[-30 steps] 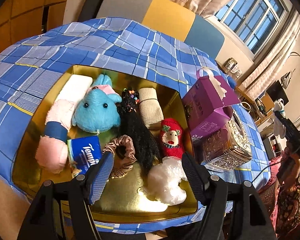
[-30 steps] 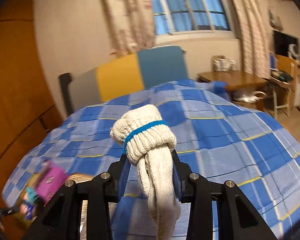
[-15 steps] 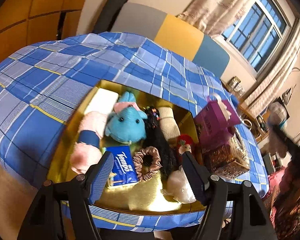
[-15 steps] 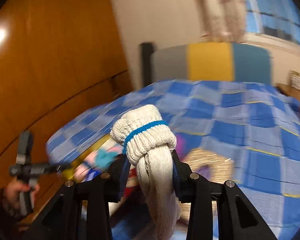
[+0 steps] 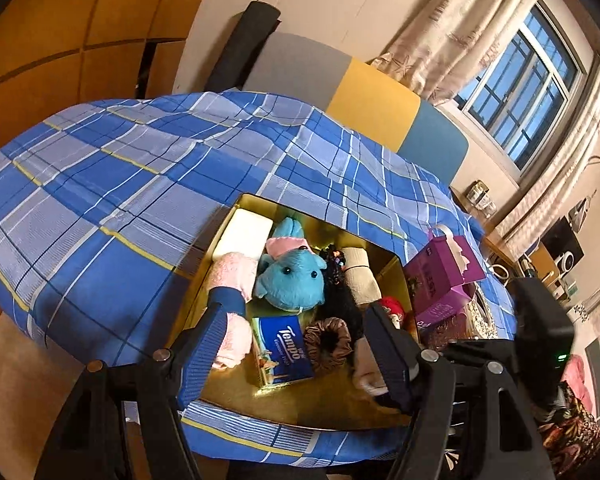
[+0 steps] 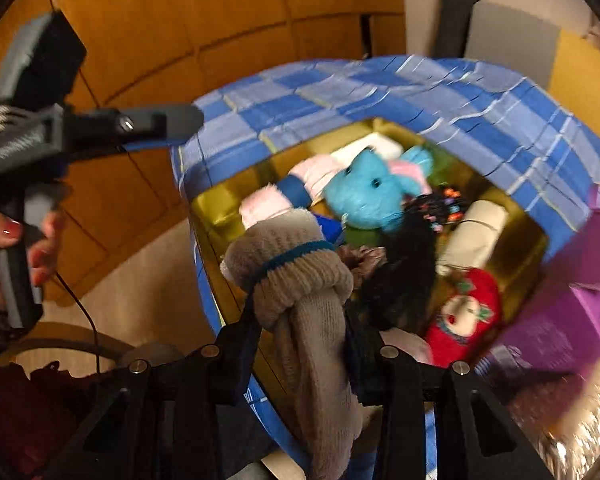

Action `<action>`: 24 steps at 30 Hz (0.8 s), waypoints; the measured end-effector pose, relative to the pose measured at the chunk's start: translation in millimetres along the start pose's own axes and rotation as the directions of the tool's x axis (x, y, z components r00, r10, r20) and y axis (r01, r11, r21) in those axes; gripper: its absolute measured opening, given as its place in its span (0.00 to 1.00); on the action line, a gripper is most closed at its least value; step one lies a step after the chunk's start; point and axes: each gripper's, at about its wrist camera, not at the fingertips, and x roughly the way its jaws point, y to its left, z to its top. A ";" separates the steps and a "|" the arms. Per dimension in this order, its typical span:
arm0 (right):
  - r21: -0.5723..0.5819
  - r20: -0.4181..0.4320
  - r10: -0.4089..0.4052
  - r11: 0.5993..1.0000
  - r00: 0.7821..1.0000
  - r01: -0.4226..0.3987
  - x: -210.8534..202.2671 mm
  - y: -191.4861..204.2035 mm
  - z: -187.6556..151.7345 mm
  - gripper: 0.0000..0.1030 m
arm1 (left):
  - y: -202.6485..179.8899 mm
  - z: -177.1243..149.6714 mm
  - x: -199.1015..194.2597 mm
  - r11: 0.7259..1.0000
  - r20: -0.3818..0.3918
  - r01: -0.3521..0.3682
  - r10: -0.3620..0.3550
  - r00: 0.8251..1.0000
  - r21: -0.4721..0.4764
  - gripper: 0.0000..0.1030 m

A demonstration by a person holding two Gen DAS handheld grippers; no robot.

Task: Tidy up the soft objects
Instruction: 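Lower the white glove into the gold tray and open the right gripper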

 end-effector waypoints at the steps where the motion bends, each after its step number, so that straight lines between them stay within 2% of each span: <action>1: -0.004 -0.019 0.008 1.000 1.000 -0.008 6.8 0.5 2.0 0.38 | 1.5 -1.5 -0.8 1.000 0.001 -0.001 0.001 1.000 -0.003 0.70; 12: 0.021 -0.173 0.083 0.997 0.981 -0.081 51.0 1.2 15.9 0.42 | 10.3 -6.8 2.8 1.000 -0.014 -0.013 0.013 1.000 -0.025 0.70; 17: 0.044 -0.184 0.095 0.995 0.978 -0.088 64.9 -0.9 20.0 0.46 | 10.8 -8.9 3.3 0.999 -0.019 -0.017 0.016 1.000 -0.031 0.70; 19: 0.048 -0.177 0.073 0.997 0.982 -0.065 63.8 -1.3 20.5 0.59 | 10.8 -9.3 3.6 0.999 -0.022 -0.017 0.016 1.000 -0.034 0.70; 20: 0.055 -0.169 0.069 0.997 0.983 -0.060 61.4 -1.7 20.8 0.61 | 10.6 -9.5 3.4 0.999 -0.022 -0.018 0.017 1.000 -0.033 0.70; 22: 0.081 -0.123 0.086 0.994 0.989 -0.076 47.7 -4.1 20.2 0.72 | 10.6 -10.1 3.4 0.999 -0.024 -0.020 0.020 1.000 -0.030 0.70; 24: 0.101 -0.077 0.087 0.992 0.993 -0.079 33.2 -6.6 18.8 0.75 | 10.6 -10.3 4.1 0.999 -0.024 -0.023 0.022 0.999 -0.028 0.70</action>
